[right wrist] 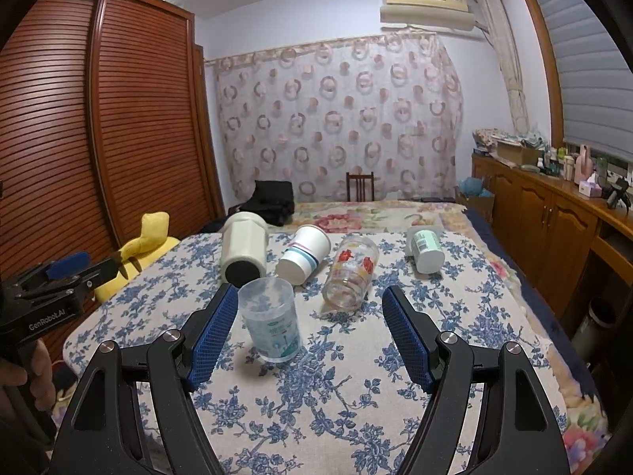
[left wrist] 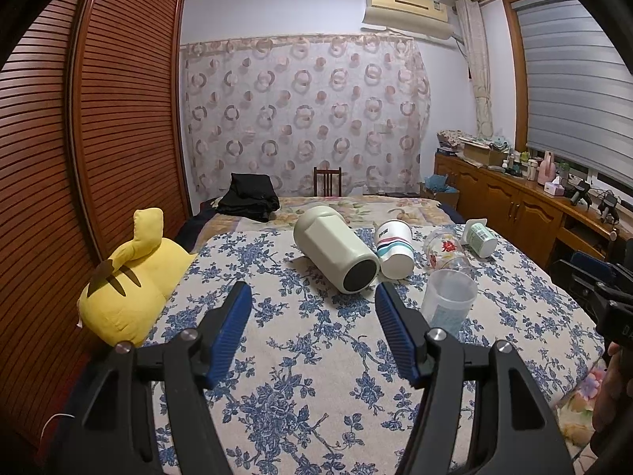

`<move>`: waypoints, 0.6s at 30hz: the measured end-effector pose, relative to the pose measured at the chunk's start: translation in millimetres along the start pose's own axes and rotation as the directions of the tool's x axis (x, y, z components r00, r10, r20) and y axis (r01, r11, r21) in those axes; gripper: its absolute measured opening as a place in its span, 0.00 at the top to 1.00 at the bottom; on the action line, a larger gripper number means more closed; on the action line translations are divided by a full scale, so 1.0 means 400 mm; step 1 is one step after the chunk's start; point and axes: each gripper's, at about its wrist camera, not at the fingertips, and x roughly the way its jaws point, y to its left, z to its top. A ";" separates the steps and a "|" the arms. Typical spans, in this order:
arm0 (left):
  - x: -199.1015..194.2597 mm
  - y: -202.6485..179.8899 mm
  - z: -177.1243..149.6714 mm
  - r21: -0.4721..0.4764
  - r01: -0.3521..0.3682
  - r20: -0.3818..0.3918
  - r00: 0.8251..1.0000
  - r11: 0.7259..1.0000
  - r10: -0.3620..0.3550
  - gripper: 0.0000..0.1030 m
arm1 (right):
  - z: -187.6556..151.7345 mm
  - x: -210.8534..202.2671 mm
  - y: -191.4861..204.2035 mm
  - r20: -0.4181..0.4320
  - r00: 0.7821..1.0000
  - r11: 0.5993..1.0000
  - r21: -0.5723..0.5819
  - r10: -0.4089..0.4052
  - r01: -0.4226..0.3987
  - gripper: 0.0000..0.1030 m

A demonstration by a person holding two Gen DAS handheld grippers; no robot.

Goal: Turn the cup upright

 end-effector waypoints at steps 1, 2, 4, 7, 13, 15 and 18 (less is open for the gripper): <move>0.000 0.000 0.001 0.001 0.000 0.000 1.000 1.000 0.000 0.37 | -0.001 0.000 0.000 0.000 1.000 1.000 0.000 -0.001 0.001 0.25; 0.000 0.000 0.000 0.001 0.001 0.000 1.000 1.000 -0.001 0.37 | -0.002 0.000 0.002 0.000 1.000 1.000 0.000 0.001 -0.001 0.25; -0.001 0.001 0.001 0.001 -0.001 -0.001 1.000 1.000 0.001 0.37 | -0.002 0.000 0.001 -0.001 1.000 1.000 0.002 0.002 -0.002 0.25; -0.002 0.000 0.000 0.001 0.000 0.000 1.000 1.000 0.000 0.37 | -0.001 0.000 -0.001 0.001 1.000 1.000 -0.001 0.000 0.000 0.25; -0.003 0.001 0.000 0.001 -0.001 0.001 1.000 1.000 0.001 0.37 | -0.002 0.000 0.001 0.001 1.000 1.000 0.000 0.000 0.000 0.25; -0.004 0.001 0.000 0.000 0.000 0.001 1.000 1.000 0.000 0.37 | -0.001 0.000 -0.001 0.001 1.000 1.000 0.000 0.000 0.000 0.25; -0.002 0.001 -0.001 0.000 0.000 -0.002 1.000 1.000 0.000 0.37 | -0.003 0.001 0.001 0.001 1.000 1.000 -0.002 0.000 0.000 0.25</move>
